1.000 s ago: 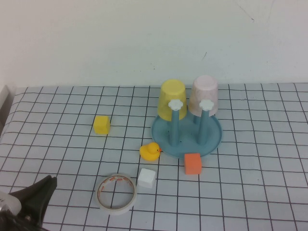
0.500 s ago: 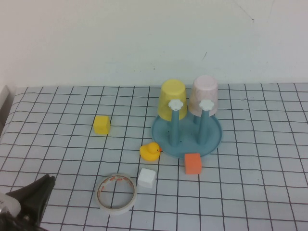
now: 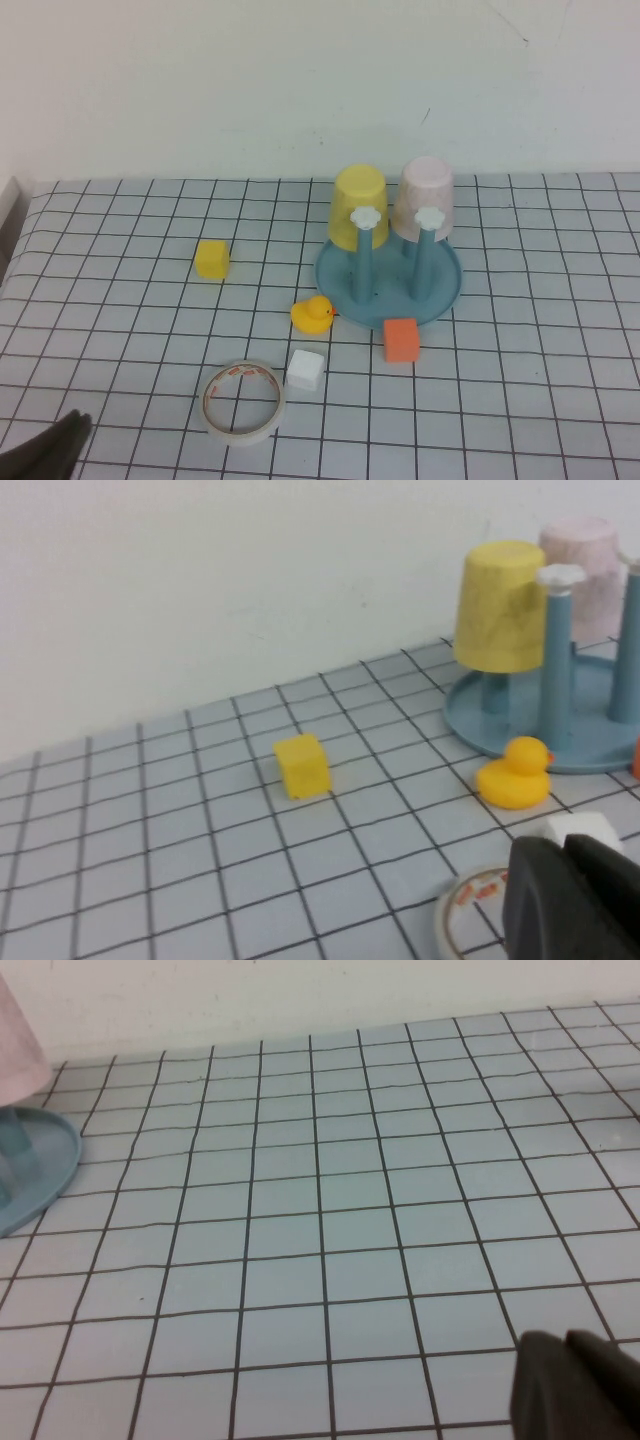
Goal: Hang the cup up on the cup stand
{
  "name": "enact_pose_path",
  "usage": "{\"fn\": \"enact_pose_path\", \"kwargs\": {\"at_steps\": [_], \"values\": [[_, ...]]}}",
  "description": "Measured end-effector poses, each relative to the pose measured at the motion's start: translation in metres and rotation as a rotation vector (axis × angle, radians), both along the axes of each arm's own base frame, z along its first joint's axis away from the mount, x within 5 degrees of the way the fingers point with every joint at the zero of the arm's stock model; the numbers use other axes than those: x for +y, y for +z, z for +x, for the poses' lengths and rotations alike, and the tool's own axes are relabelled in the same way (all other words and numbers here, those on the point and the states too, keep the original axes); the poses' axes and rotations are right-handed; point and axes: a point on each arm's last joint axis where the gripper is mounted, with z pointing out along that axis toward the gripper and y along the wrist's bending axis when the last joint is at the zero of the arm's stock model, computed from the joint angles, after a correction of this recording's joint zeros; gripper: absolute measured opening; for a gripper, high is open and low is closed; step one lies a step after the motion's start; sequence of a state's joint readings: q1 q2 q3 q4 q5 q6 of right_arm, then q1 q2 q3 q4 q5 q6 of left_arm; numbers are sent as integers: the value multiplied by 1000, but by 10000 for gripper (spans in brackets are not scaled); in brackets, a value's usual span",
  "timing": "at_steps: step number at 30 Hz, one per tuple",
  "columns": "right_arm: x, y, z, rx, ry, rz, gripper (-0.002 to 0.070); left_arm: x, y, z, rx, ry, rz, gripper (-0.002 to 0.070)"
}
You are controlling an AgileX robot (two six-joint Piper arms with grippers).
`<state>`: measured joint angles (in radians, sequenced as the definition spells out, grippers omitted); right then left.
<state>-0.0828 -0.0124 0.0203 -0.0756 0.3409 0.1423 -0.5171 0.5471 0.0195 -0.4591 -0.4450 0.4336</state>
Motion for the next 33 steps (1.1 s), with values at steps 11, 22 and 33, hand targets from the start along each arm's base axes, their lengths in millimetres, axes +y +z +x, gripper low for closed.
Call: {"fn": "enact_pose_path", "kwargs": {"at_steps": [11, 22, 33], "values": [[0, 1, 0, -2, -1, 2, -1, 23, -2, -19, -1, 168, 62, -1], [0, 1, 0, -2, -1, 4, -1, 31, -11, -40, 38, 242, 46, -1], [0, 0, 0, 0, -1, 4, -1, 32, -20, -42, 149, 260, 42, -1]]}}
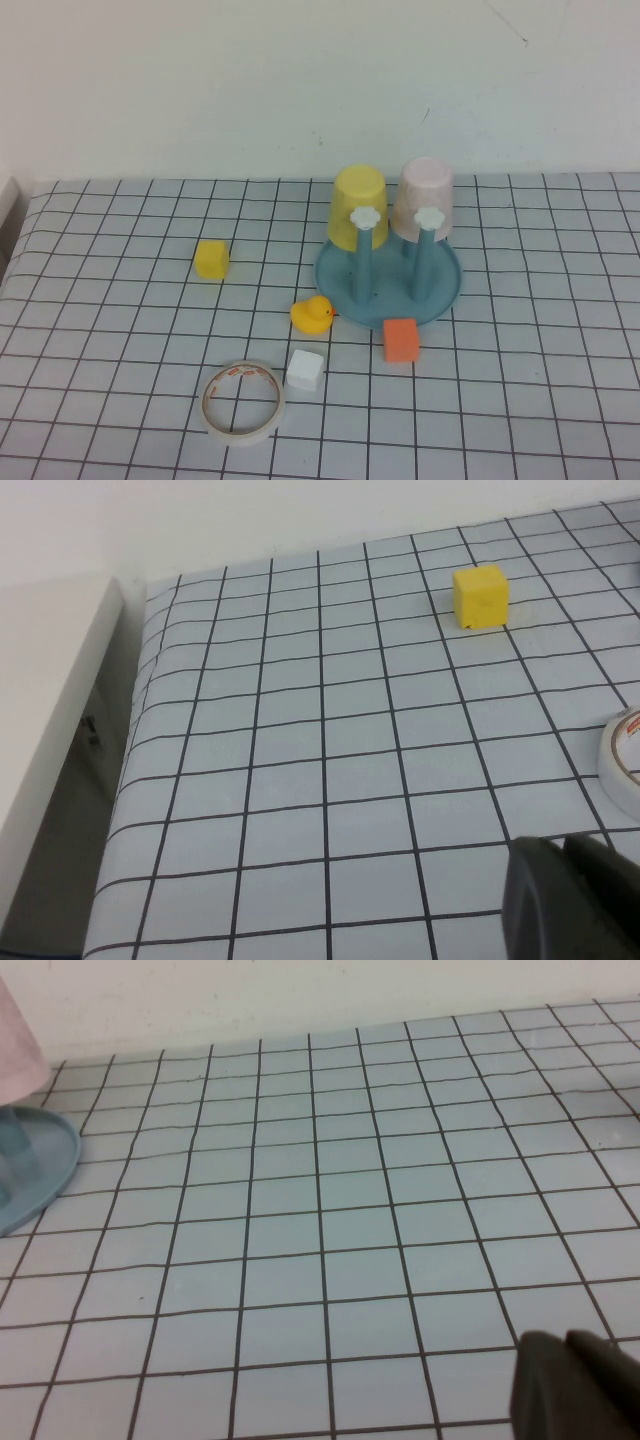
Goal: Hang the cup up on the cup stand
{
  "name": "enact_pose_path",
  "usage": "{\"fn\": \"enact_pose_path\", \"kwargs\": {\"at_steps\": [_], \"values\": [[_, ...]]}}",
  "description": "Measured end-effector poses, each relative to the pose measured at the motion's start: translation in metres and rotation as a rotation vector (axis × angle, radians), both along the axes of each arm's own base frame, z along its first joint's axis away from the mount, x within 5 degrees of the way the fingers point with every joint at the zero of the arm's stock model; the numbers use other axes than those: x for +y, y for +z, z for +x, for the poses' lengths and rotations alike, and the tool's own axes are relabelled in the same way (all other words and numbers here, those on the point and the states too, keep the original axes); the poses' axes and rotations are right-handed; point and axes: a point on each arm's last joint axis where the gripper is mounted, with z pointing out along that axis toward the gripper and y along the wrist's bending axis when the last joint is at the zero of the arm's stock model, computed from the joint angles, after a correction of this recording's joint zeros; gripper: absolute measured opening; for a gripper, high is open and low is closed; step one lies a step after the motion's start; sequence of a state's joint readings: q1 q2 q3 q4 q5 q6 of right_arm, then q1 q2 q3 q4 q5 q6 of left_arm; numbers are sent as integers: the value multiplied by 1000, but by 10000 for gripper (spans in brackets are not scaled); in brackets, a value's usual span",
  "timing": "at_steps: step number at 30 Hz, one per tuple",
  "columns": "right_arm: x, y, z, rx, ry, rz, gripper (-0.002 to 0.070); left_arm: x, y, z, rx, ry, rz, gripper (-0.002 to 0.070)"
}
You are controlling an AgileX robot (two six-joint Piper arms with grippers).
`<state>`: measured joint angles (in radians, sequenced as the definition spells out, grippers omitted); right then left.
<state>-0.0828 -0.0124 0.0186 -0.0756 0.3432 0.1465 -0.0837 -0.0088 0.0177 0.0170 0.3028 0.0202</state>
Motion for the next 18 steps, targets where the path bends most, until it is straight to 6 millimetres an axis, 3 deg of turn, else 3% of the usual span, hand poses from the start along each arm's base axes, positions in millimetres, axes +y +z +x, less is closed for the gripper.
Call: {"fn": "enact_pose_path", "kwargs": {"at_steps": [18], "values": [[0, 0, 0, 0, 0, 0, -1, 0, 0, 0, -4, -21, 73, -1]]}}
